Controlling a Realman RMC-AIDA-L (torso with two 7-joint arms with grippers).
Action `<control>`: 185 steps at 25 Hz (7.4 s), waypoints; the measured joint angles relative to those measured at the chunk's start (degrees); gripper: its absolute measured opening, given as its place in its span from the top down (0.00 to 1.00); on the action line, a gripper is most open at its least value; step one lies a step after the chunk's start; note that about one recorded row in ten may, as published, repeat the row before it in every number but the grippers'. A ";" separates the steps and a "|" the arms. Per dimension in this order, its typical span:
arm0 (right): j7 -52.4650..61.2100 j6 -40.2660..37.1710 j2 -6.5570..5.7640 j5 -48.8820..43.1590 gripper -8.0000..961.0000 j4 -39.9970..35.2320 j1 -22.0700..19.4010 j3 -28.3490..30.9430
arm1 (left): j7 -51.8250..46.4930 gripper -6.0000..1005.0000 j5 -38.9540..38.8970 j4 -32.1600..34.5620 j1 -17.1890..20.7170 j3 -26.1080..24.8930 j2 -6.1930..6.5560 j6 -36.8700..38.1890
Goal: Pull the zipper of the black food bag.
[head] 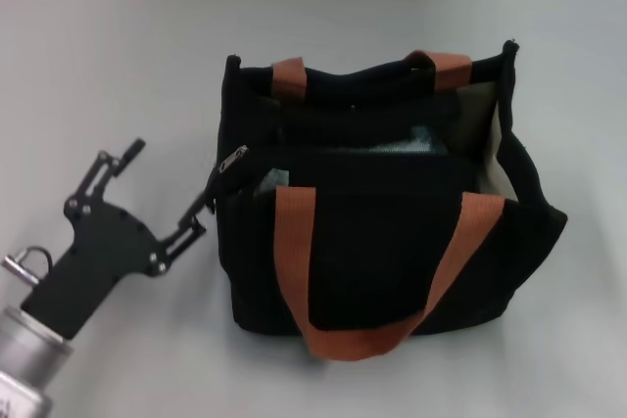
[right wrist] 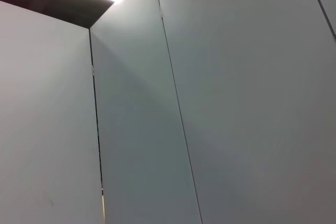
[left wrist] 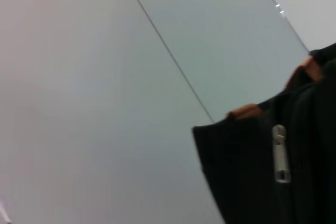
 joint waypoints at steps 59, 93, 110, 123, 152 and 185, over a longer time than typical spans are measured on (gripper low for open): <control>0.52 1.60 0.21 0.45 0.23 0.62 0.44 0.48 | 5.93 0.22 4.64 -2.95 -2.08 -11.23 0.00 4.63; 23.79 -4.35 -1.74 -3.52 0.23 -26.96 9.42 -25.44 | 33.12 0.98 7.27 -5.26 -3.74 -10.81 -0.08 11.14; 38.38 -9.31 -12.49 -12.44 0.23 -33.91 17.20 -48.72 | 33.07 0.97 7.29 -5.81 -4.79 -10.94 -0.09 11.50; 38.68 -9.10 -13.40 -6.51 0.24 -33.95 18.30 -44.66 | 33.13 0.97 7.42 -5.85 -4.71 -10.70 -0.09 11.82; 44.02 18.46 0.18 0.96 0.45 -35.59 21.50 -54.76 | 33.23 0.97 9.87 -4.83 -6.03 -10.82 0.00 14.81; 45.84 28.93 0.43 4.65 0.62 -26.84 27.85 -63.35 | 33.23 0.96 12.13 -5.23 -6.63 -11.15 0.00 15.83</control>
